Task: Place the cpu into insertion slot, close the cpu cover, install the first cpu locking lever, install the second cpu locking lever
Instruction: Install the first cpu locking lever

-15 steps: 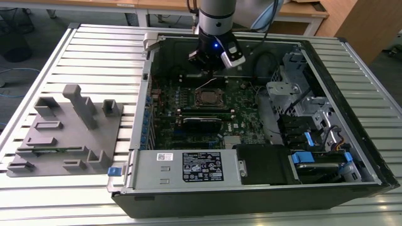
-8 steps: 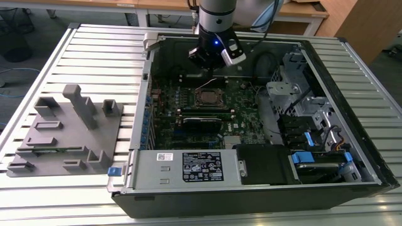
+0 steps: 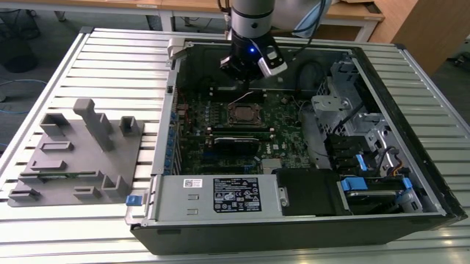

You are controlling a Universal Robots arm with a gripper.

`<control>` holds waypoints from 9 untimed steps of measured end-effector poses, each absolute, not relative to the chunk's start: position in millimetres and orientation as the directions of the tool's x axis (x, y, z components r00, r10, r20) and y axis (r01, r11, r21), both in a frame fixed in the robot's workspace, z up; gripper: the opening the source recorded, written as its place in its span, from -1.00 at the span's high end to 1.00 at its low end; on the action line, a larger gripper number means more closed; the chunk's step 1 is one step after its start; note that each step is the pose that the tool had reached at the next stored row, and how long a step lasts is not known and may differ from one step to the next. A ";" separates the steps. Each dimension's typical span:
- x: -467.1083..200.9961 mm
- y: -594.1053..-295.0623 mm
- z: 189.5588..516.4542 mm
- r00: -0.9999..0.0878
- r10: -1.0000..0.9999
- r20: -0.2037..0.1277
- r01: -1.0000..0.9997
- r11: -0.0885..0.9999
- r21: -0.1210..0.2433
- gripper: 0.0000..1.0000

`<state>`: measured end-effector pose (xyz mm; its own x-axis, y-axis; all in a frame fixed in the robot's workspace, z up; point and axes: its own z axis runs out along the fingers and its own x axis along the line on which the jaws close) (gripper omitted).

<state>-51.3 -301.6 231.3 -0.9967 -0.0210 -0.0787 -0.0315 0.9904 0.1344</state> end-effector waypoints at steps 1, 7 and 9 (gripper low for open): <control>-51.8 -301.8 231.3 -0.997 -0.021 -0.081 -0.032 0.990 0.134 0.79; -55.5 -303.0 231.4 -0.996 -0.021 -0.089 -0.033 0.990 0.134 0.79; -55.8 -303.7 231.4 -0.995 -0.021 -0.093 -0.033 0.990 0.134 0.79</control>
<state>-55.8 -303.7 231.4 -0.9955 -0.0211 -0.0926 -0.0335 0.9904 0.1339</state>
